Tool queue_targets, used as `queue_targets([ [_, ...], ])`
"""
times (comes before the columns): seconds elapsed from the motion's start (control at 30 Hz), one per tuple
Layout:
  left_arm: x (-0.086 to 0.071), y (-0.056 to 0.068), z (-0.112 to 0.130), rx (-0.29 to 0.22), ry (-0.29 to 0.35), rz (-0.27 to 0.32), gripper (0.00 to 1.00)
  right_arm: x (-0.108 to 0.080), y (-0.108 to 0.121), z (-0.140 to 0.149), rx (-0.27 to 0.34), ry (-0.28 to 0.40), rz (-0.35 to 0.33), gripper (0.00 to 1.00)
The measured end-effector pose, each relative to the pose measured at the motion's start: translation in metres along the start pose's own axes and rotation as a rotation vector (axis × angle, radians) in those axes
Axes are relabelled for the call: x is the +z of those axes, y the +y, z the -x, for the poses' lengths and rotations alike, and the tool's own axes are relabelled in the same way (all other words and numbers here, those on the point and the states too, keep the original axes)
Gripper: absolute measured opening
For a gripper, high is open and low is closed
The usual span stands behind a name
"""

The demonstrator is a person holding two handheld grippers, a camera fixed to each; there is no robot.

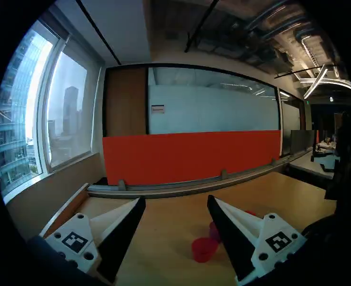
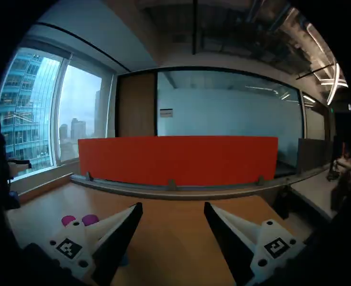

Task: Pour water

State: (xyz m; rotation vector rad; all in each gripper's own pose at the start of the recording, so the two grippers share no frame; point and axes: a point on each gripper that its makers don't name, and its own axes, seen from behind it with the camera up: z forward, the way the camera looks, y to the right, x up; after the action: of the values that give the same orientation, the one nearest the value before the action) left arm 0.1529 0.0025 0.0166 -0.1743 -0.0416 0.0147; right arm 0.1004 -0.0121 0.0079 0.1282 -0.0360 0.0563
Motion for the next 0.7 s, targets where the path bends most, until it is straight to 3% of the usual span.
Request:
queue_targets([
  [0.3, 0.006, 0.029, -0.002, -0.031, -0.013, 0.158, 0.96, -0.004, -0.027, -0.001, -0.036, -0.008, -0.156, 1.00],
  [0.53, 0.005, 0.039, -0.002, -0.025, -0.007, 0.225, 0.96, -0.011, -0.046, -0.007, -0.043, -0.003, -0.266, 1.00],
  [0.7, 0.002, 0.048, -0.002, -0.022, -0.007, 0.269, 0.96, -0.012, -0.052, -0.010, -0.024, -0.004, -0.309, 1.00],
])
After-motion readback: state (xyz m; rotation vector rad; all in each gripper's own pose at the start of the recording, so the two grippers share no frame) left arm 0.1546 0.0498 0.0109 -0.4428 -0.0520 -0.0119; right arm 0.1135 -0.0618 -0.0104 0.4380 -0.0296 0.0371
